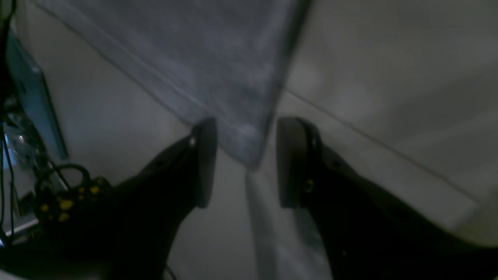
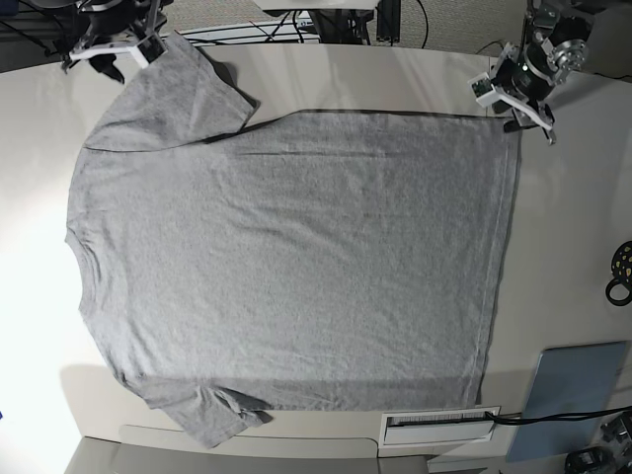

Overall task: Fold the T-shirt properly
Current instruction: 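Move right gripper to the shoulder edge, left gripper to the hem corner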

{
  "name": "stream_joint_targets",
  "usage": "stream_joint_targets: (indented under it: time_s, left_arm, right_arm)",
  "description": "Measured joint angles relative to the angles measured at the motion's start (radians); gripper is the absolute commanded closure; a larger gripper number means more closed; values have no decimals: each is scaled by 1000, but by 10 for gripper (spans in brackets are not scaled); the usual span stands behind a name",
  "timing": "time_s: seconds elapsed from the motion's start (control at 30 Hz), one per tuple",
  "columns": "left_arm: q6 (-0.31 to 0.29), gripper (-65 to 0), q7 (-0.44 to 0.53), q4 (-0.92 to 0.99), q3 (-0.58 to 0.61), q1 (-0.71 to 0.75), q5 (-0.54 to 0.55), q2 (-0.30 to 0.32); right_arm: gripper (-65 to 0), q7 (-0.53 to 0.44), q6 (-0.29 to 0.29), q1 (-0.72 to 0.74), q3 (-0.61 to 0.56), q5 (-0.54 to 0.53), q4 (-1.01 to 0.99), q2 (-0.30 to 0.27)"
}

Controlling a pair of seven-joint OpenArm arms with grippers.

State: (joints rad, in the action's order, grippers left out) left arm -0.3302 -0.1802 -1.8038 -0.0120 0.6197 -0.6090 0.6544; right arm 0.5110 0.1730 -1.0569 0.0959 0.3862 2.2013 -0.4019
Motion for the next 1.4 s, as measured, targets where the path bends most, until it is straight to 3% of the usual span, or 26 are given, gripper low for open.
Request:
stream_joint_targets:
  time_s: [0.17,0.3,0.5,0.57,0.67,0.7,0.77,0.93,1.2,1.4]
  left_arm:
    - [10,-265,38,72,-2,-61,1,0]
    - [29,-265,113,139,-5,-97,8,3]
    - [33,-251,127,156,-6,-104,8,3]
    - [-5,-187,134,156,-9,-108,-5,3]
    - [-55,-9,151,157,-9,-107,-43,3]
    - [-55,0,156,158,-9,-104,-46,3]
    - [-55,0,156,158,-9,-104,-45,3]
    - [-55,0,156,158,-9,-103,-45,3]
    - [-55,0,156,158,-9,-103,-45,3]
    - [-55,0,156,158,-9,-103,-45,3]
  right_arm:
    - [-303,-1,2,26,0,78,0,0]
    - [-303,-3,3,27,0,80,0,0]
    - [-303,-2,3,27,0,81,0,0]
    - [-303,-2,3,27,0,81,0,0]
    - [-303,-2,8,27,0,81,0,0]
    - [-303,-2,43,28,0,99,0,0]
    - [-303,-11,130,35,-1,154,-1,-6]
    - [-303,-73,189,40,-1,240,-32,-59]
    - [-303,-132,196,49,-1,370,-146,-130]
    - [-303,-175,199,156,-10,368,-208,-134]
